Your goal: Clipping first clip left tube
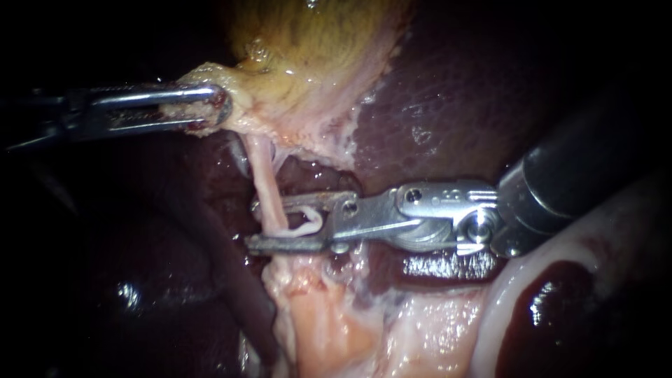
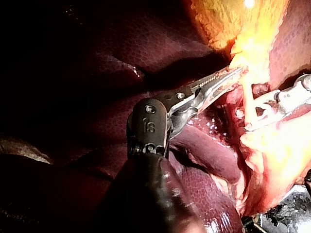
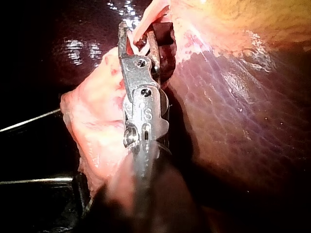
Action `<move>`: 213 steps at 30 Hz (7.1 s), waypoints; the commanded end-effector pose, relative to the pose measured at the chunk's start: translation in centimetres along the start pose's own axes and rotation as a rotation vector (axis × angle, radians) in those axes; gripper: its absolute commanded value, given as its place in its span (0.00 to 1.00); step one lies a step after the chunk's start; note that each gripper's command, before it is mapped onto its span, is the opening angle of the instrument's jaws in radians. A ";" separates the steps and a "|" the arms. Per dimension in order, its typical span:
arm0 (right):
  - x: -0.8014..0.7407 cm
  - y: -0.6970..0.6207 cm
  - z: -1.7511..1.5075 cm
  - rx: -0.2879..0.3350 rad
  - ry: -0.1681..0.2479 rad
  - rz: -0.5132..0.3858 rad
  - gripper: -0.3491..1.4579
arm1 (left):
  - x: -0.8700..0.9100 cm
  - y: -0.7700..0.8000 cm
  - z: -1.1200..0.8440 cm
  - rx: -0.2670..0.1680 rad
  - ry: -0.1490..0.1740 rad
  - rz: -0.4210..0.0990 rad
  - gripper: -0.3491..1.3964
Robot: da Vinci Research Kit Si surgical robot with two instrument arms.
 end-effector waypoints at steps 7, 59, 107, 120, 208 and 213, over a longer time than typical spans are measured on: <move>0.00 0.00 -0.01 0.000 -0.003 0.006 0.42 | 0.00 0.00 -0.01 -0.001 0.000 0.000 0.00; 0.31 -0.46 -0.68 0.142 0.093 0.051 0.47 | 0.00 -0.02 -0.08 -0.003 -0.002 0.001 0.00; 0.30 -0.47 -1.19 0.193 0.103 0.068 0.47 | 0.00 -0.02 -0.11 -0.004 -0.002 0.001 0.00; 0.33 -0.50 -1.07 0.193 0.101 0.095 0.47 | 0.00 -0.02 -0.11 -0.004 -0.002 0.000 0.00; -0.12 -0.19 0.35 0.168 0.027 0.116 0.47 | -0.01 0.01 -0.06 0.001 0.000 0.001 0.00; -0.03 -0.37 0.35 0.206 0.040 0.104 0.47 | -0.01 0.01 -0.06 0.001 0.000 0.001 0.00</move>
